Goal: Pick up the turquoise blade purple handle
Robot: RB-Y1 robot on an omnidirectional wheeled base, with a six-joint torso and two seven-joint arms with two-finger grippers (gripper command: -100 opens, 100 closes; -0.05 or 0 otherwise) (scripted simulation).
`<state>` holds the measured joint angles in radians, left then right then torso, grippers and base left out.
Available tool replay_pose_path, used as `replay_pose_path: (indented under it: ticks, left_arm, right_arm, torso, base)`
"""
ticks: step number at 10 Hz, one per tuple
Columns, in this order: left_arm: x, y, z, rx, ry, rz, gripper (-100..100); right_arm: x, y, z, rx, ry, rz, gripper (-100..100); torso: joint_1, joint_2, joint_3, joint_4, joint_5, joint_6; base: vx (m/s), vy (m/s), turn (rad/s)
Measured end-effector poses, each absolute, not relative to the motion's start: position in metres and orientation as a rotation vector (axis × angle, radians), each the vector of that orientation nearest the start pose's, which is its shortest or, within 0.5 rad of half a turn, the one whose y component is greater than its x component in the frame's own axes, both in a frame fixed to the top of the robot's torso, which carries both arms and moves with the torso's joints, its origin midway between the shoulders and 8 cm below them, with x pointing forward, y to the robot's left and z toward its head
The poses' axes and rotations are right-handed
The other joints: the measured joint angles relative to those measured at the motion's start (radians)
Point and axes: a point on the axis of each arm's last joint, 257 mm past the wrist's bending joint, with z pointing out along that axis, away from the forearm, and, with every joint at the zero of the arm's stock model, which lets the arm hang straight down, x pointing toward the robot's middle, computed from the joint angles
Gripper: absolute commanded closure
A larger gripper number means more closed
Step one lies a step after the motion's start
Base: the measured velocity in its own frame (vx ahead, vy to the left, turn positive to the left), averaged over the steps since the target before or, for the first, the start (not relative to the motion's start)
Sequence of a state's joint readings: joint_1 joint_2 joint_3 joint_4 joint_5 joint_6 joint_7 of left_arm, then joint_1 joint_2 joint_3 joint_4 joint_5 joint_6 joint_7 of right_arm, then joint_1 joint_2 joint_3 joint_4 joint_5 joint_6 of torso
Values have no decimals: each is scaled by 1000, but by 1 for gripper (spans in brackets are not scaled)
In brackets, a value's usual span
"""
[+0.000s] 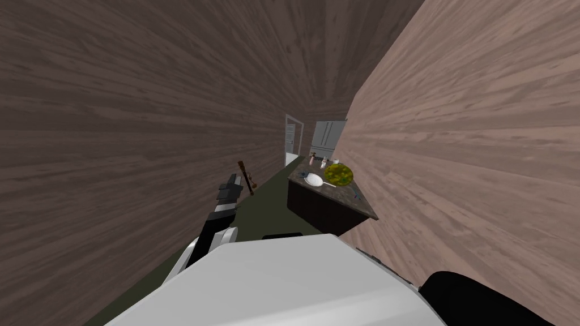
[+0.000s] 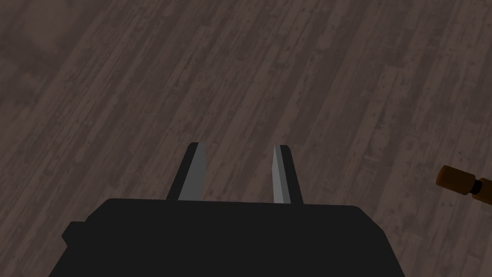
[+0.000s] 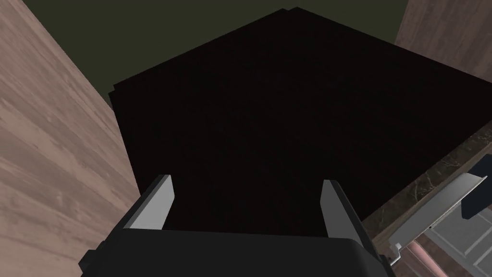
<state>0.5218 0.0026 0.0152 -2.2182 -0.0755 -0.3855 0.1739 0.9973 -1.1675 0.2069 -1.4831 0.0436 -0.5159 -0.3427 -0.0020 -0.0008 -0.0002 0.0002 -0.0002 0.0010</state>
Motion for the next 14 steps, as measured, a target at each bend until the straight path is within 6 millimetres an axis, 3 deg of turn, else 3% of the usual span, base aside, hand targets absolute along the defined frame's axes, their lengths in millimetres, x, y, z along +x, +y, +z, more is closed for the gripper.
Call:
replay_pose_path:
  ticks: [4,7,14]
  left_arm:
    - [370,287,-35,-848,733,-1335,0]
    - [370,287,-35,-848,733,-1335,0]
    - [370,287,-35,-848,733,-1335,0]
  right_arm:
    - [48,-537,-407,1019,2489,446,-100]
    - [26,-574,-393,988,2579,335,-100]
    - [6,-650,-357,871,2738,92,-100]
  torso:
    - [-1,-1,0,0,0,0]
    - [-1,-1,-1,0,0,0]
    - [-6,-4,-2,-1,-2,0]
  base:
    - [17,0,151]
    - [23,-14,117]
    - [48,-67,149]
